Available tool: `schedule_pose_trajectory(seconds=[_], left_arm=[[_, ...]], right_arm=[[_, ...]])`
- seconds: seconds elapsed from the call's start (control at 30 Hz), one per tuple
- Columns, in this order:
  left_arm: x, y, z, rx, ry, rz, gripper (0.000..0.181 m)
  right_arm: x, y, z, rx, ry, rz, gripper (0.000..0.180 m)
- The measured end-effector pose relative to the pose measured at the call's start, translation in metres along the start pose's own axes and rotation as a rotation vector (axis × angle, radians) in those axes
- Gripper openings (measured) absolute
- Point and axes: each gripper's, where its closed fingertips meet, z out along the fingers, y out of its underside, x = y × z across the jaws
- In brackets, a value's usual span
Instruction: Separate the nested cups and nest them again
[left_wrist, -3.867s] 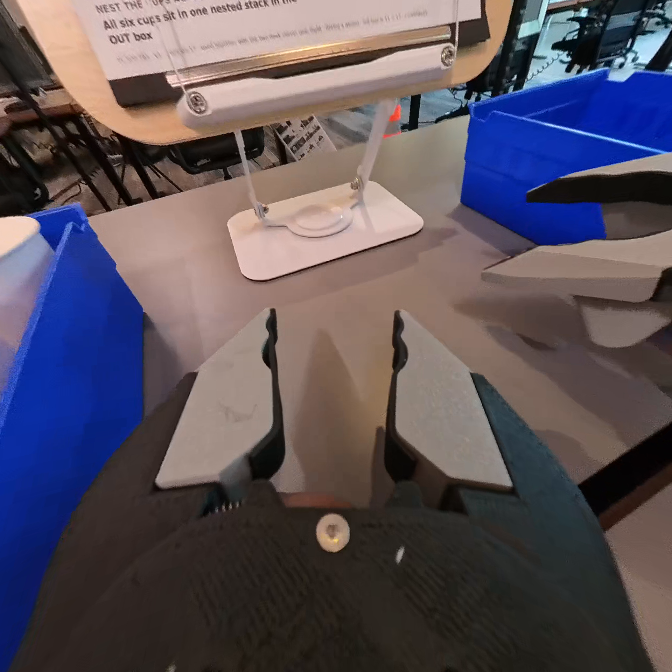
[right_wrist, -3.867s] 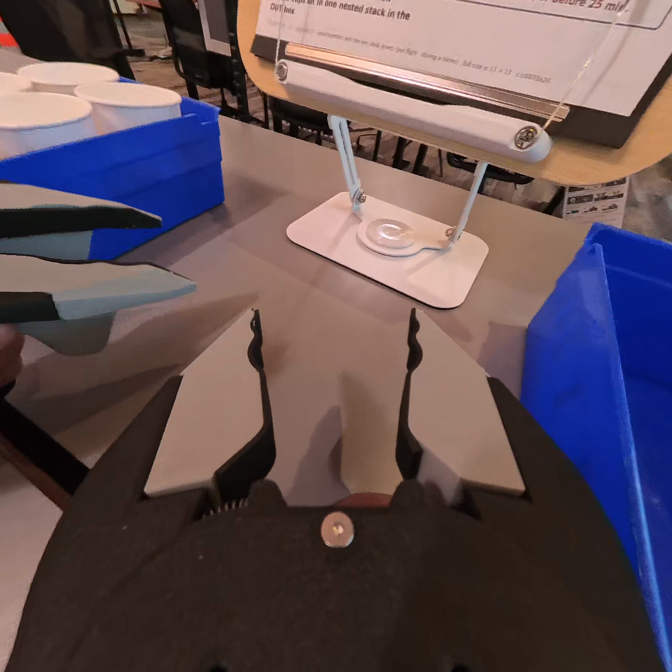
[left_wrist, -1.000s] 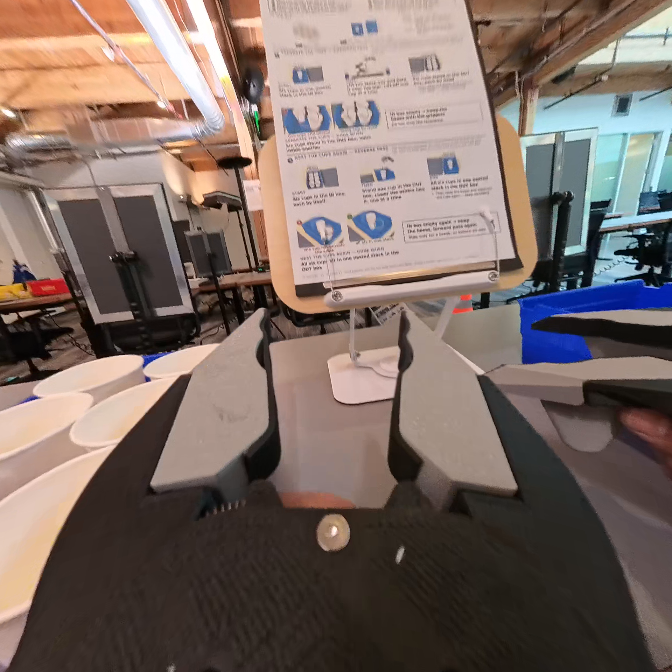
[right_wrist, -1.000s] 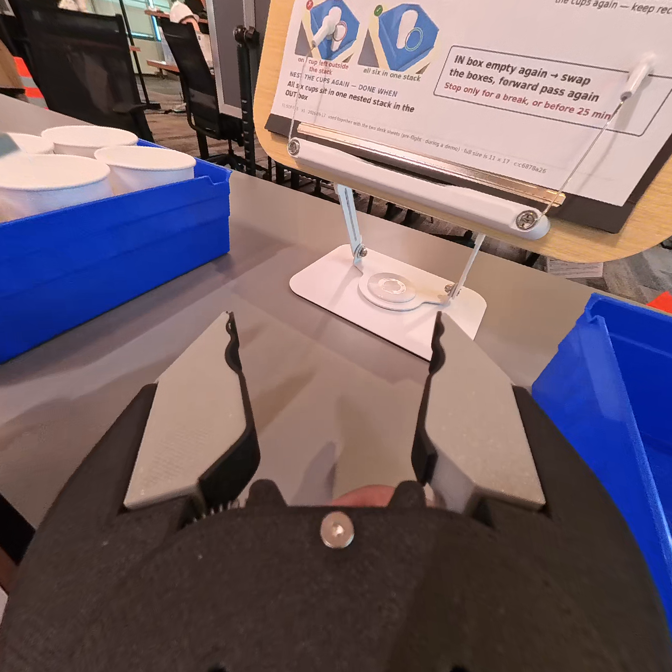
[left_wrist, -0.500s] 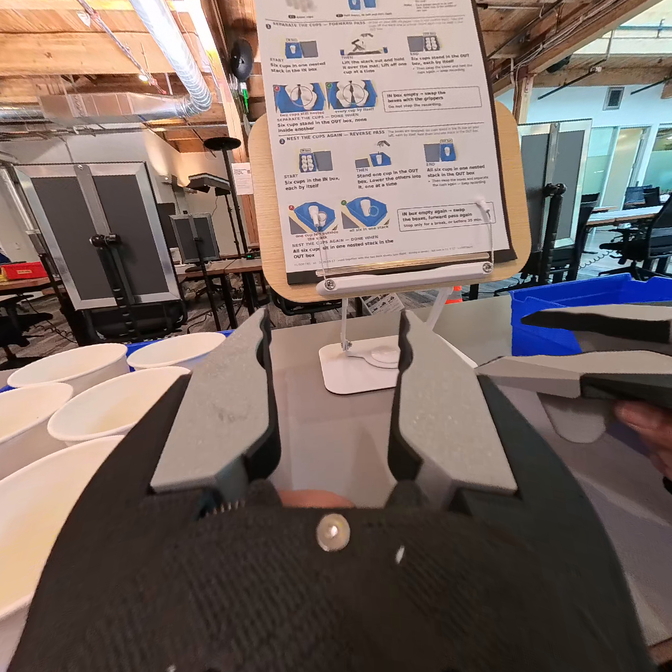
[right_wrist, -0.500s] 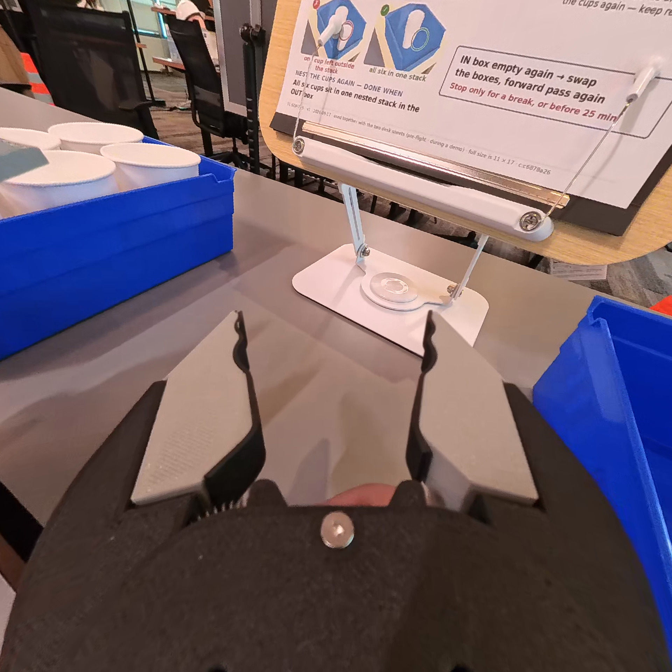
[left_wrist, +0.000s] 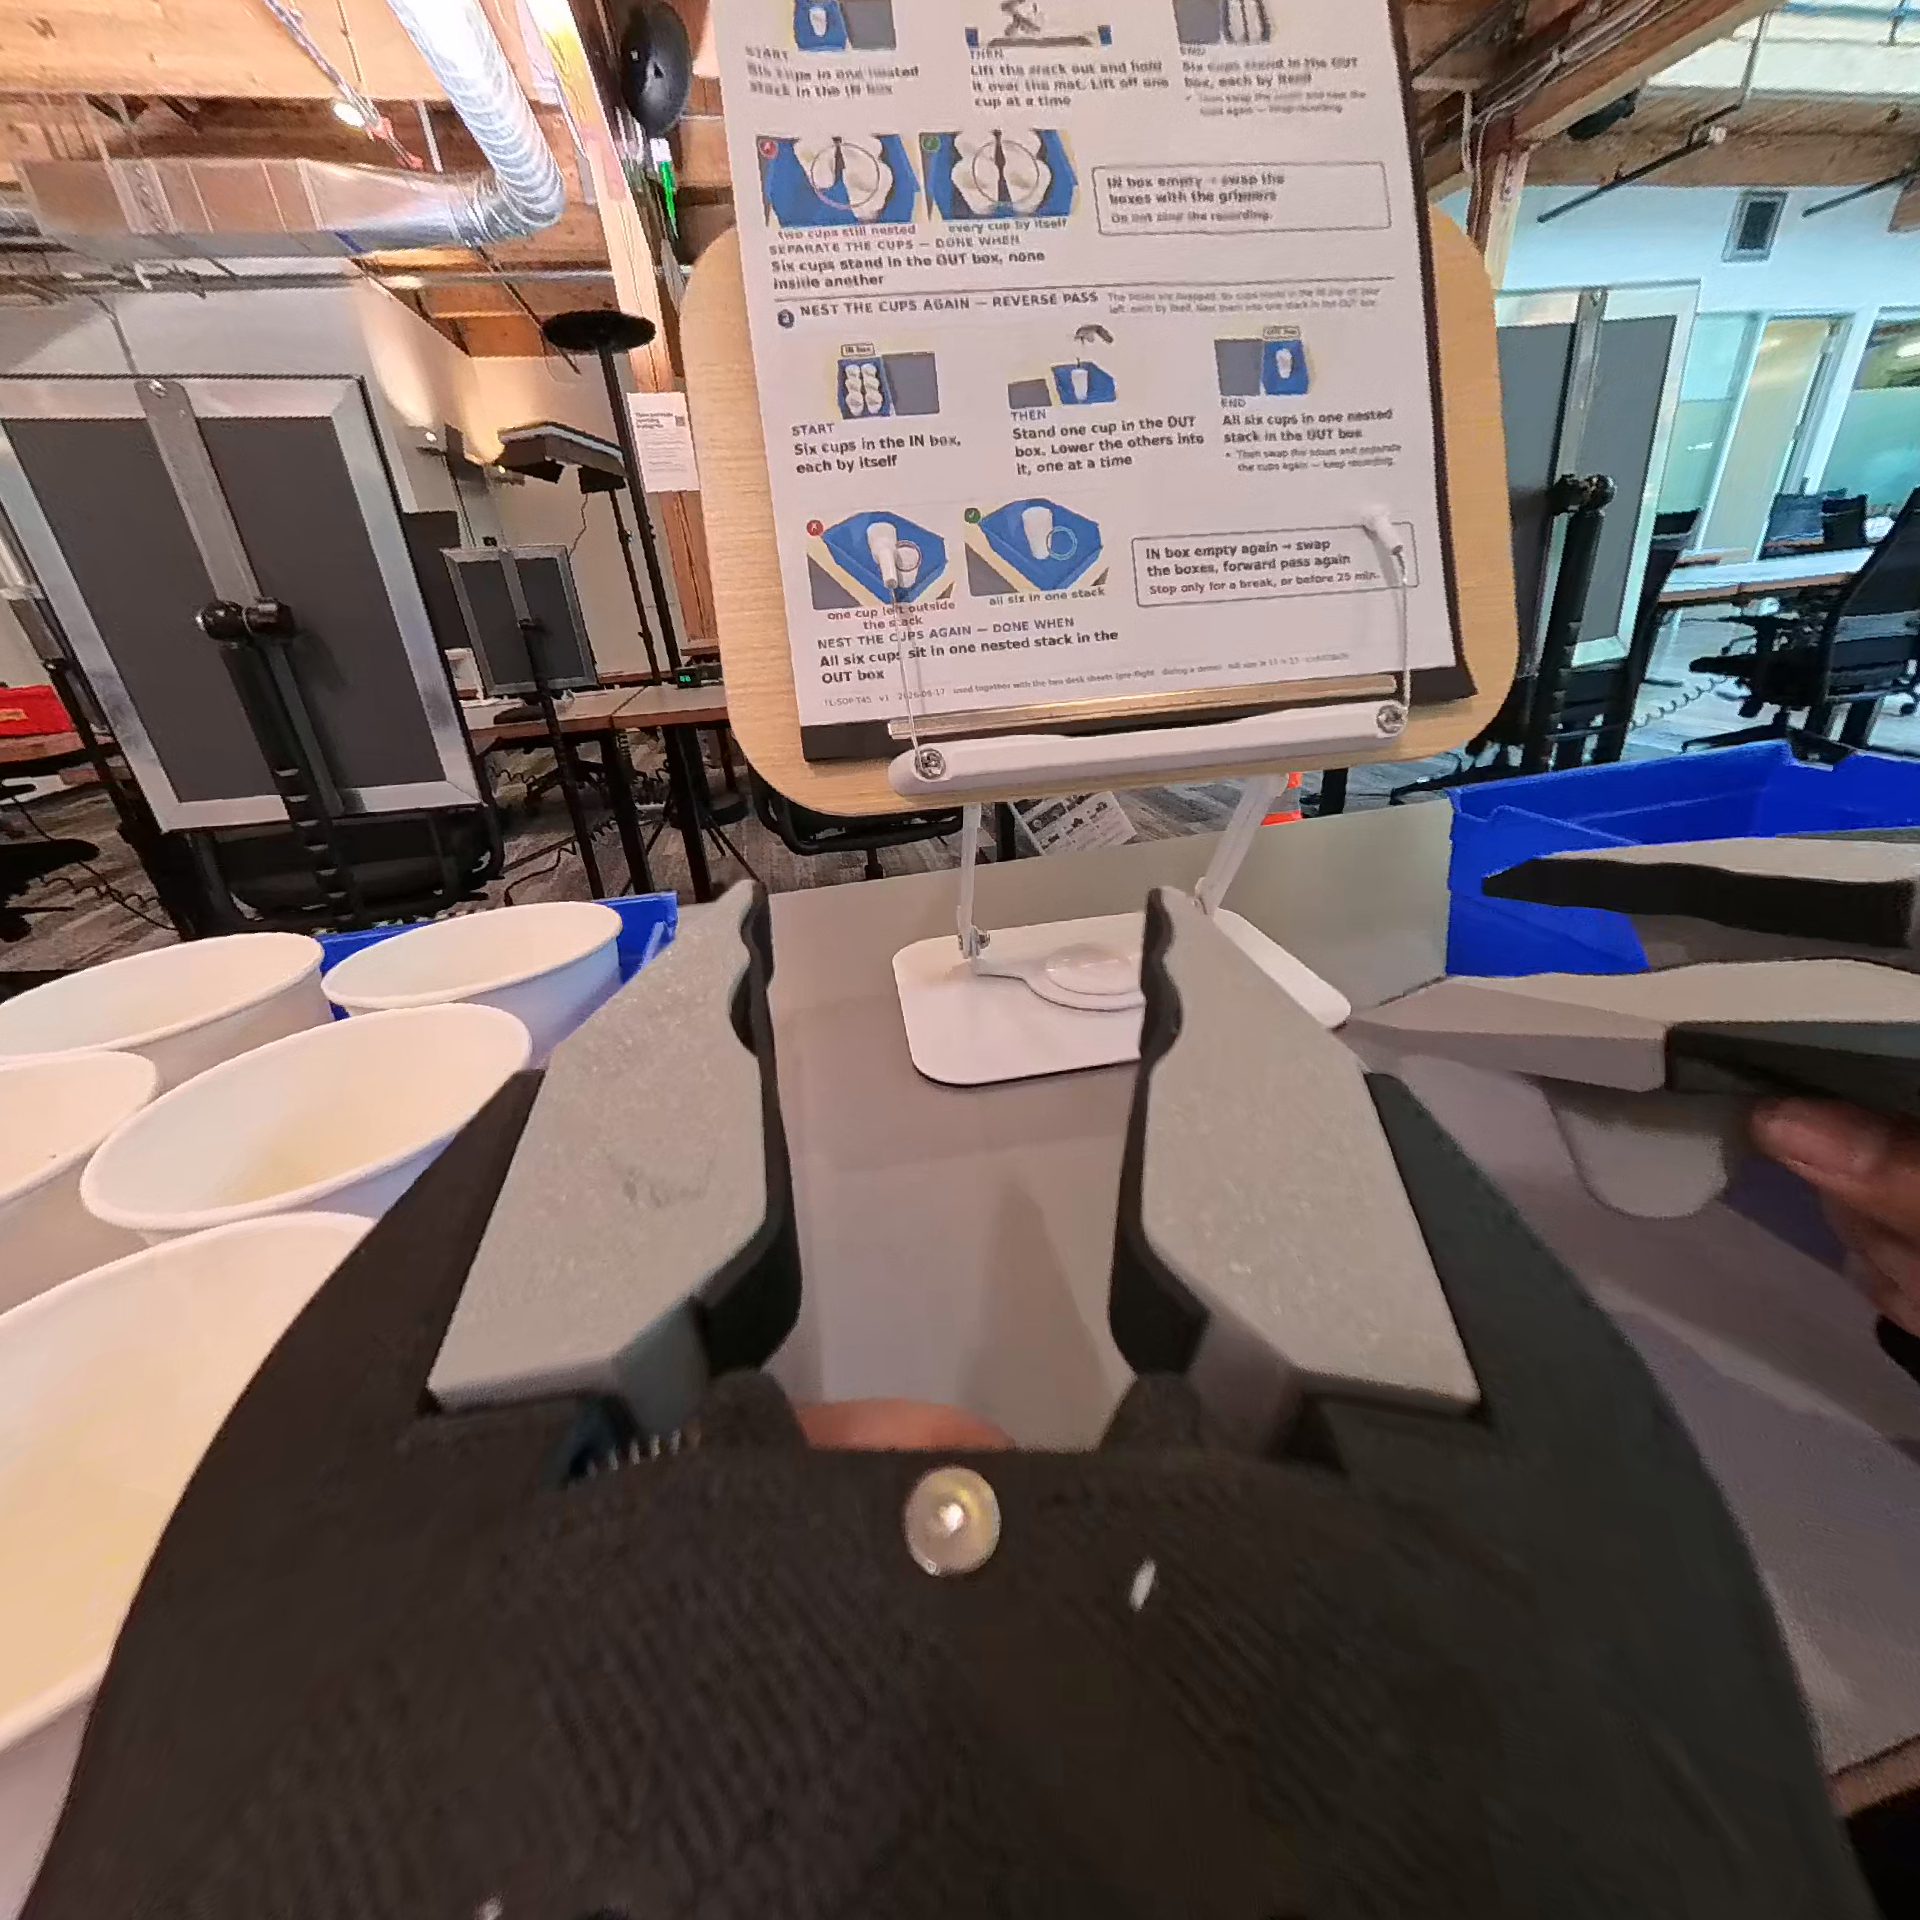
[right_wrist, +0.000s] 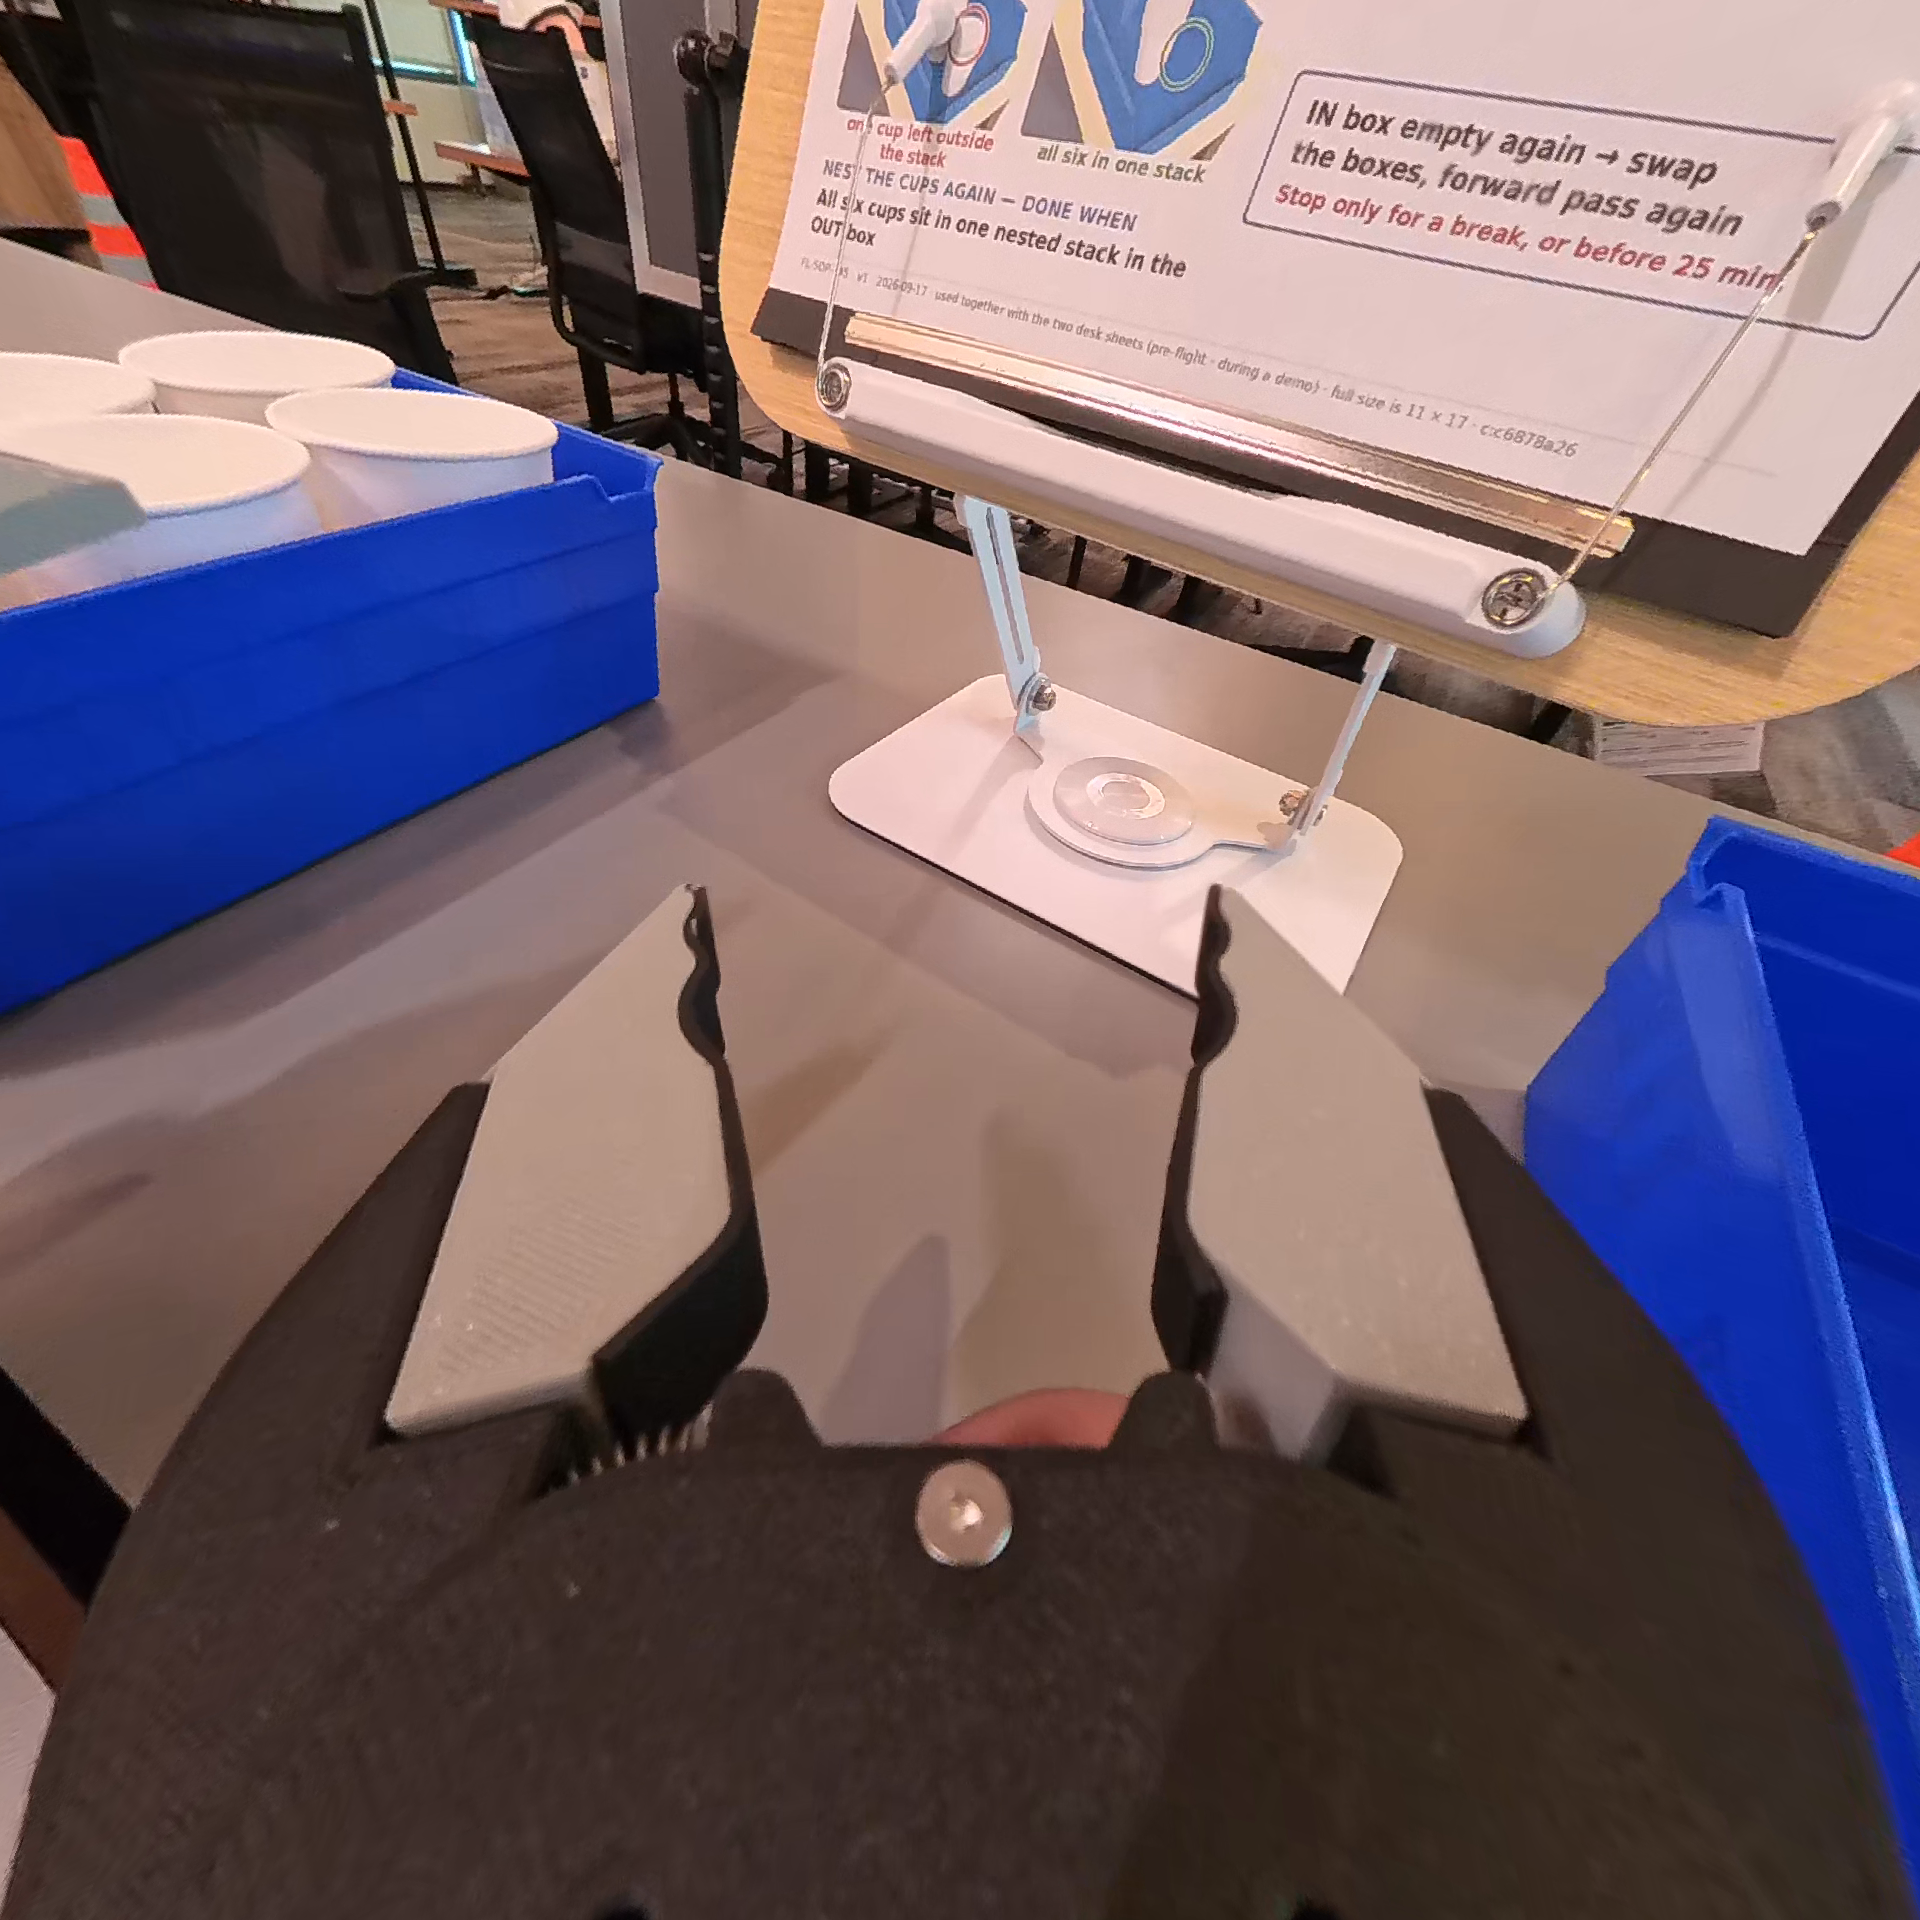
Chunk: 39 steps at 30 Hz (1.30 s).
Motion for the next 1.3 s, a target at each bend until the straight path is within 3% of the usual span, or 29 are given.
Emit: schedule_pose_trajectory(seconds=[0.27,0.63,1.17,1.3], left_arm=[[0.008,0.028,0.008,-0.155,0.021,0.078,0.072],[-0.013,-0.017,-0.009,0.06,-0.078,0.056,0.071],[-0.014,-0.009,-0.005,0.029,-0.066,0.033,0.071],[-0.017,0.008,-0.001,-0.034,-0.077,0.029,0.072]], right_arm=[[-0.005,0.002,0.0,-0.03,-0.003,-0.06,0.09],[-0.002,0.003,0.0,-0.037,-0.002,-0.06,0.089],[0.001,0.003,0.0,-0.039,-0.006,-0.046,0.087],[0.004,0.003,0.001,-0.036,-0.009,-0.02,0.086]])
